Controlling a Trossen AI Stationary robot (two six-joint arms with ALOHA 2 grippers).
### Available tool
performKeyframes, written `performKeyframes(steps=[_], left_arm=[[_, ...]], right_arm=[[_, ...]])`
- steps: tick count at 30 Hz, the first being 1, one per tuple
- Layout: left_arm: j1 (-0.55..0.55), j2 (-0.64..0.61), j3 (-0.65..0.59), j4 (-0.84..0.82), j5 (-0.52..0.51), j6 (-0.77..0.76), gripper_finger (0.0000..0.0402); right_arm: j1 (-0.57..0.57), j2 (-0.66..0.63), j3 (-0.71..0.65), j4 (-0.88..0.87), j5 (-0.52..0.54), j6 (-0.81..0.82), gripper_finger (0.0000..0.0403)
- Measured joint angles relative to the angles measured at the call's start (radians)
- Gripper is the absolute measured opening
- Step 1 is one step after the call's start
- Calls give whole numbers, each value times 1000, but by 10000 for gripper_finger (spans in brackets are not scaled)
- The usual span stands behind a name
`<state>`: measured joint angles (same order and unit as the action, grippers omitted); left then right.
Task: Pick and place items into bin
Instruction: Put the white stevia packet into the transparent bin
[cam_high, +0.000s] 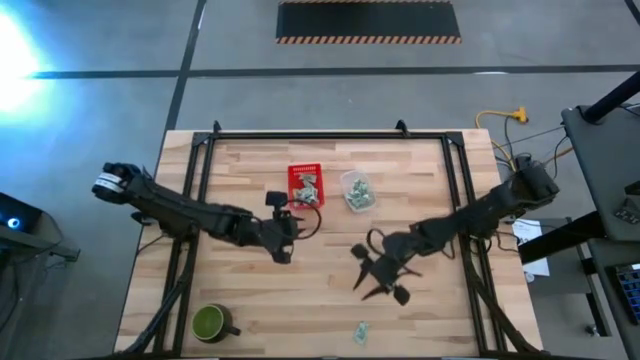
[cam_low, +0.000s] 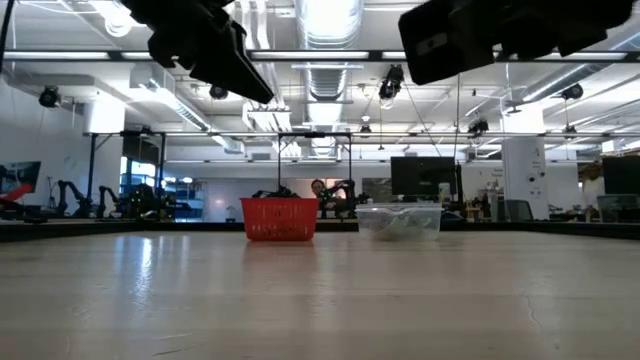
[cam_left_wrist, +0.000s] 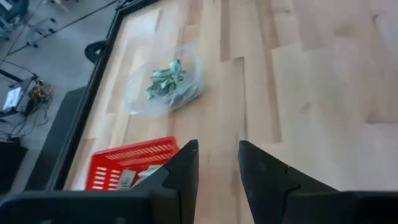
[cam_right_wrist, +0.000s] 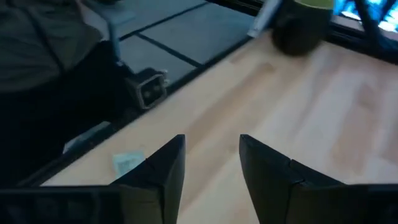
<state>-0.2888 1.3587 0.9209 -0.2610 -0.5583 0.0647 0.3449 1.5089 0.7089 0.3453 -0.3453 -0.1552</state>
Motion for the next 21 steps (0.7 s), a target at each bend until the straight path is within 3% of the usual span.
performKeyframes(steps=[3,6,10,13,18,21], left_arm=[[-27,2,-4,13,-1,-10,97],[-62,0,-8,34,0,-16,97],[-104,-3,-12,45,0,-34,97],[-125,-3,-12,46,-7,-35,97],[-142,-3,-13,48,-57,-56,97],[-147,-4,-13,52,-61,-61,97]], right_arm=[[49,63,30,34,2,7,144],[84,121,81,38,4,125,139],[143,203,149,-27,11,176,131],[197,261,230,-148,74,150,127],[266,351,400,-470,268,72,131],[289,396,479,-565,312,69,136]])
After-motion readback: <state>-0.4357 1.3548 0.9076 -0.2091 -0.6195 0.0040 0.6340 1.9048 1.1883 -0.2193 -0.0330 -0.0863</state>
